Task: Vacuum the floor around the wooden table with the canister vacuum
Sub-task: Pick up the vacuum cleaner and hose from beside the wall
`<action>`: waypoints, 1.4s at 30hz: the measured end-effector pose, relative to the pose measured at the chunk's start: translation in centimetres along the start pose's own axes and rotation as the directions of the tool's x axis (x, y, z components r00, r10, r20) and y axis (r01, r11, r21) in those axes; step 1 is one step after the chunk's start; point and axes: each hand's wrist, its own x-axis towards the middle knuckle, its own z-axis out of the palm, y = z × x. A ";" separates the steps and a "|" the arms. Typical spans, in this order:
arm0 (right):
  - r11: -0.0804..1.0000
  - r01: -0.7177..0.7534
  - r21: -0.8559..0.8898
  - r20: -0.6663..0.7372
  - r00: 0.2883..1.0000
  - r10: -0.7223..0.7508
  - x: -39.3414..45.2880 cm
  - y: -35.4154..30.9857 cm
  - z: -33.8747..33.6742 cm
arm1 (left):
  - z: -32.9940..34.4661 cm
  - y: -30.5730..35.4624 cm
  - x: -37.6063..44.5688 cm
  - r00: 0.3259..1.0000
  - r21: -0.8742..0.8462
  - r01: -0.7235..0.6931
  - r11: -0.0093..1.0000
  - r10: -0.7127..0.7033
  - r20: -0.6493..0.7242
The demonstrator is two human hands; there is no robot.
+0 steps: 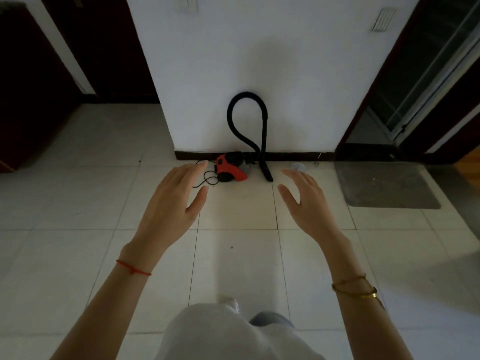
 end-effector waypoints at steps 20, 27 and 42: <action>0.998 -0.035 0.050 0.085 0.996 0.030 31.4 10.5 3.7 | 10.2 -9.6 28.7 0.996 -0.008 0.088 0.996 -0.088 0.014; 0.998 0.005 0.065 0.112 0.994 -0.012 39.8 12.7 3.8 | 12.4 -11.4 35.3 0.990 0.004 0.139 0.990 -0.139 0.012; 0.995 -0.077 0.062 0.114 0.991 0.069 48.5 13.8 7.9 | 14.6 -16.8 43.5 0.984 -0.008 0.152 0.988 -0.151 0.096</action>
